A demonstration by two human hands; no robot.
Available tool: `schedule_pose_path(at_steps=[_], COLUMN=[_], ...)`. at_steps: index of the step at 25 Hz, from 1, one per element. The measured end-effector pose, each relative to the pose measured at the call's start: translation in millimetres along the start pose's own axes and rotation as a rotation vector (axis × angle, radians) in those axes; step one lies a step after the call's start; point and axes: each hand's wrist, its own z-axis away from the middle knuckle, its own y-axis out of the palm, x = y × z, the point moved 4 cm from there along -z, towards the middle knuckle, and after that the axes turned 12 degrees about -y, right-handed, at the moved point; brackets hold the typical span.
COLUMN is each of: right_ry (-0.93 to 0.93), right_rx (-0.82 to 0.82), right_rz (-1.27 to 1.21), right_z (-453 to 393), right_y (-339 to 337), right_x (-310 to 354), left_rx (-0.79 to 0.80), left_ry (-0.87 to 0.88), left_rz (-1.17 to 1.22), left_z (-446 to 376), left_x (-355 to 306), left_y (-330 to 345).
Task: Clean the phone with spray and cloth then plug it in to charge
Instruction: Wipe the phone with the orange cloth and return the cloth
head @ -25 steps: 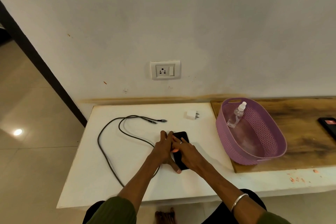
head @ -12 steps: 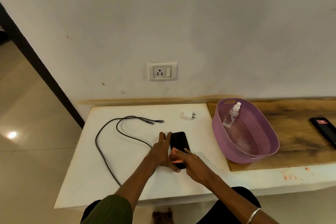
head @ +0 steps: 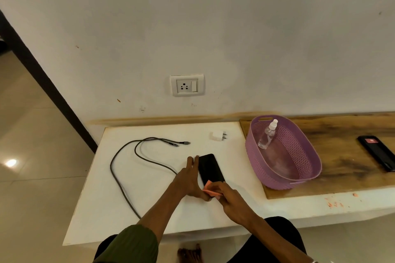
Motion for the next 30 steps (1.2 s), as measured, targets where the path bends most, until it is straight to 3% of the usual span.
schedule_pose_path(at_steps=[12,22,30], right_ry=[-0.031,-0.084,0.022], right_rx=[0.003,0.297,0.188], right_rz=[0.037,0.481,0.432], right_z=[3,6,7], right_y=[-14,-38,-48], right_x=[11,-3,-17], left_rx=[-0.095,-0.009,-0.017], left_ry=[-0.035,-0.093,-0.062], left_rz=[-0.03,-0.028,0.007], left_z=[-1,-7,-8], left_x=[-2,-6,-6], left_y=[10,9,7])
